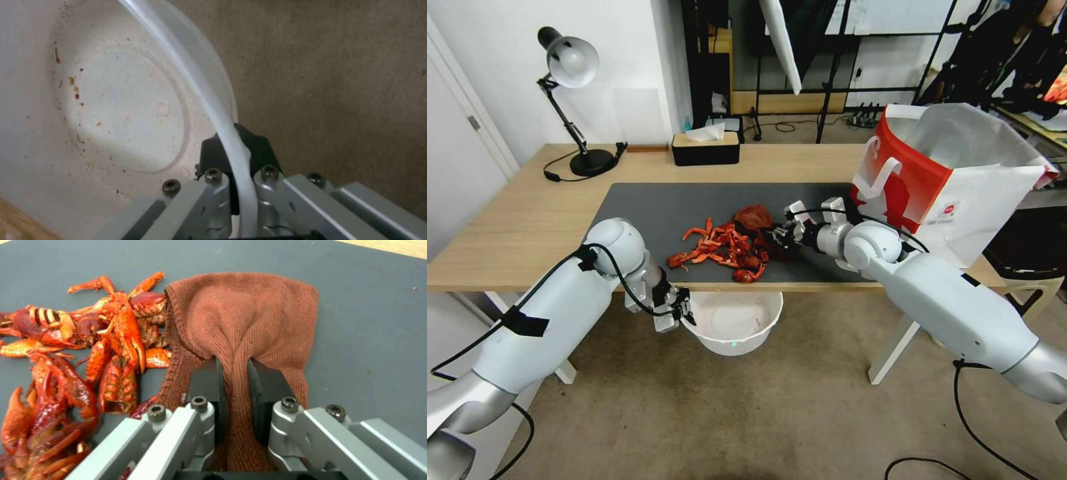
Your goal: Sweep shrimp from table into container with towel, then put container into takeout bag.
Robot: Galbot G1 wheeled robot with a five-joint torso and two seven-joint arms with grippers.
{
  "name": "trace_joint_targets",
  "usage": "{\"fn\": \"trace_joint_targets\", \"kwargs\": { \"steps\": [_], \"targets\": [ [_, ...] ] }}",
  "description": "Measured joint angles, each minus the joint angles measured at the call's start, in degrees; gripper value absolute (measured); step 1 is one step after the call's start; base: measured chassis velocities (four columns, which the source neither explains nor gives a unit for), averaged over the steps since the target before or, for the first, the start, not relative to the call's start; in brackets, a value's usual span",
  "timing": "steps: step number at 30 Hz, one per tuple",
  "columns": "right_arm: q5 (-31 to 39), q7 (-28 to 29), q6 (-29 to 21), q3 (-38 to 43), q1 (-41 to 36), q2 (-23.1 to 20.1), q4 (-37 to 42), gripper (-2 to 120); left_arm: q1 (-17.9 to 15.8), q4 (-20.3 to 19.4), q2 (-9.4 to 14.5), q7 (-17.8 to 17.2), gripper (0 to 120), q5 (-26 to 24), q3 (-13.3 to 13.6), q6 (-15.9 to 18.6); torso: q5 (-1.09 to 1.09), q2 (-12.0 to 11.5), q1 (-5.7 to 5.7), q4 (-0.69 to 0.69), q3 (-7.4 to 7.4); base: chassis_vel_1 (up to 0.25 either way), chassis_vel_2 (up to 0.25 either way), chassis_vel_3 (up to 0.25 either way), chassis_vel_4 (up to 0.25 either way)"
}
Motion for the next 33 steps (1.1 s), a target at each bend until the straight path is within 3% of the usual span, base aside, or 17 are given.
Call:
{"fn": "trace_joint_targets", "kwargs": {
  "steps": [12, 33],
  "targets": [
    [0.2, 0.3, 0.0, 0.7, -1.1, -0.7, 1.0, 10, 0.1, -1.8, 0.1, 0.0, 0, -1.8, 1.0, 0.0, -0.01, 0.0, 0.0, -0.01, 0.0, 0.0, 0.0, 0.0, 0.0],
    [2.2, 2.0, -0.9, 1.9, -3.5, -2.6, 5.7, 10, 2.3, -3.6, 0.5, 0.0, 0, -2.7, 0.3, 0.0, 0.0, 0.0, 0.0, 0.0, 0.0, 0.0, 0.0, 0.0, 0.0]
  ]
}}
